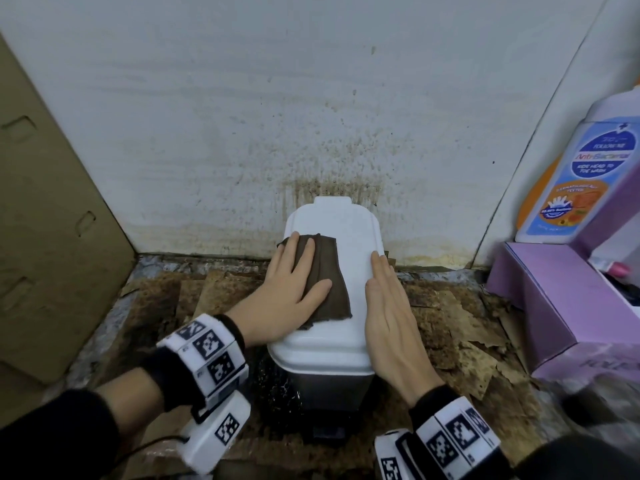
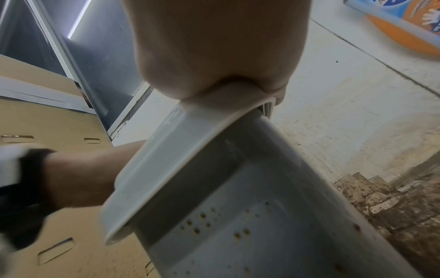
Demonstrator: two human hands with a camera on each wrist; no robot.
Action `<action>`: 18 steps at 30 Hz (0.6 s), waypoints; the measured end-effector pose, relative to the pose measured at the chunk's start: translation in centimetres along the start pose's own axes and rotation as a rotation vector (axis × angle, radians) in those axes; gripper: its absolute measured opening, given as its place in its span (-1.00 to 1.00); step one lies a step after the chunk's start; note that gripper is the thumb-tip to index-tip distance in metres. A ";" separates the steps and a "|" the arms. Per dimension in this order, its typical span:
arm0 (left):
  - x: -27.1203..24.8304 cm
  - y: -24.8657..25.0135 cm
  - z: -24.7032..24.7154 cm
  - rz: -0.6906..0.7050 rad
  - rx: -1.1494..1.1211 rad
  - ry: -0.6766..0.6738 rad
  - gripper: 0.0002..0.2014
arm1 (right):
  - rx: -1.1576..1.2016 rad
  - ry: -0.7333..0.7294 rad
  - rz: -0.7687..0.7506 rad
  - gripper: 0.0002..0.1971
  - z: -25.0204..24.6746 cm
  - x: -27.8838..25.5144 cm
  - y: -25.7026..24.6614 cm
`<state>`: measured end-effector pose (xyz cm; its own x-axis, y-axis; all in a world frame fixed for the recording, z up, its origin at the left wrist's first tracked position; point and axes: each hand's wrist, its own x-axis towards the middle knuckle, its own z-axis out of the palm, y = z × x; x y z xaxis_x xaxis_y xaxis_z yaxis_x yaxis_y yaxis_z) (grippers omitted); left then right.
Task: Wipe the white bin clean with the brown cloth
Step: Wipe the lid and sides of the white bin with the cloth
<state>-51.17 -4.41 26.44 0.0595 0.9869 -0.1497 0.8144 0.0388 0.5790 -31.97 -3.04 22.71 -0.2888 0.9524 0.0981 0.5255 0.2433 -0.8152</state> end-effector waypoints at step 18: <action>-2.0 4.5 4.1 0.073 0.449 0.162 -0.16 | 0.534 -0.004 0.165 -0.30 -1.8 0.4 -0.5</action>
<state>-45.25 -6.81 26.00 0.0640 0.9976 0.0262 0.9822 -0.0676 0.1751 -30.86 -2.48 24.15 -0.2406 0.9690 -0.0567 0.0863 -0.0369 -0.9956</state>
